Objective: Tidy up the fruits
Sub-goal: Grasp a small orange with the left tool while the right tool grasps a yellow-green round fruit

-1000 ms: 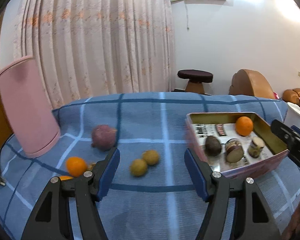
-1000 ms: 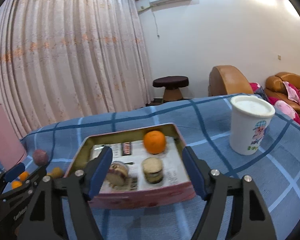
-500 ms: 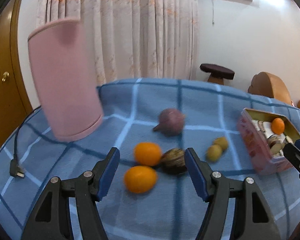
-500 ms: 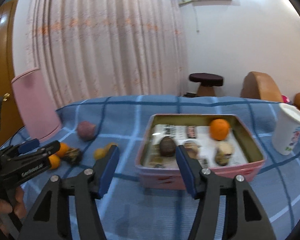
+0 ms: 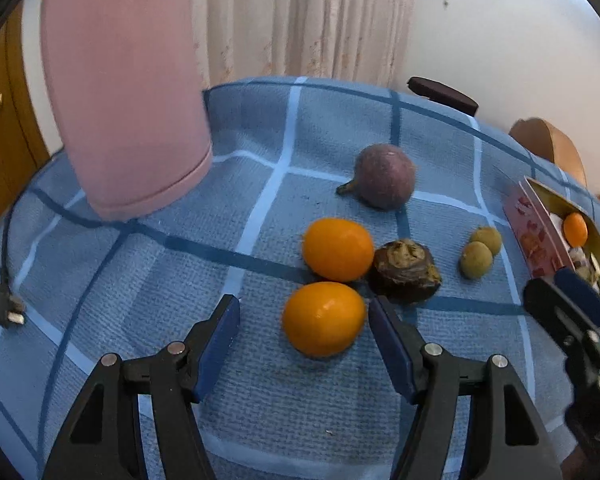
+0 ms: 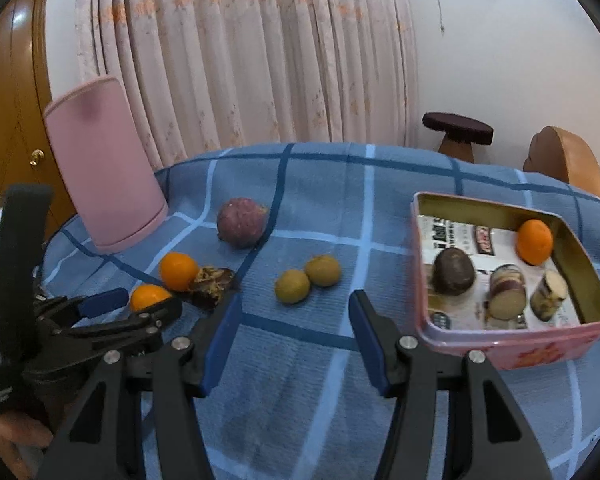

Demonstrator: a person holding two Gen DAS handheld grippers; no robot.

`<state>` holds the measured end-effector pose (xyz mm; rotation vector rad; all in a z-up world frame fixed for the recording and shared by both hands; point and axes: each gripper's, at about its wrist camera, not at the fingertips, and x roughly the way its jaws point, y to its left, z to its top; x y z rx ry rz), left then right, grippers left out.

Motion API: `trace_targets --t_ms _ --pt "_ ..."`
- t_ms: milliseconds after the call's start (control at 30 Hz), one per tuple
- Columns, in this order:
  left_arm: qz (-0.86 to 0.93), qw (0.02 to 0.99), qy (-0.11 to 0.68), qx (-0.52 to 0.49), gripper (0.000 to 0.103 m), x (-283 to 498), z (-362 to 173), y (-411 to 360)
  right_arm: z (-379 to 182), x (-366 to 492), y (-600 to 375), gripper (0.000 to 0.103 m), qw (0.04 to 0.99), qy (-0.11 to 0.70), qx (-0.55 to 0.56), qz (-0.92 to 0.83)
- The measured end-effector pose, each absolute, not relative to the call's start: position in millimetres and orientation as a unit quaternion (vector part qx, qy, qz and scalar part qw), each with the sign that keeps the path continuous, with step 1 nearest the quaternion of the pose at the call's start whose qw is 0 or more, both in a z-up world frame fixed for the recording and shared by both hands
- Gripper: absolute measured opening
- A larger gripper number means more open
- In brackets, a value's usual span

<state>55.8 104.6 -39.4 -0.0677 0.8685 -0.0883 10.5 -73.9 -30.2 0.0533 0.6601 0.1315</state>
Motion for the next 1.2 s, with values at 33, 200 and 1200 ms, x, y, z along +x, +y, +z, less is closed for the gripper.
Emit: trace_targets --t_ms 33,200,1200 --pt "-0.051 0.904 0.421 -0.047 0.058 56 -39 107 -32 15 -72 0.059 0.941 0.331 0.028 0.060" --pt "-0.051 0.912 0.405 -0.041 0.041 51 -33 102 -42 41 -70 0.054 0.926 0.371 0.052 0.048" --pt "0.022 0.953 0.290 -0.082 0.041 33 -4 133 -34 16 -83 0.033 0.927 0.349 0.057 0.127"
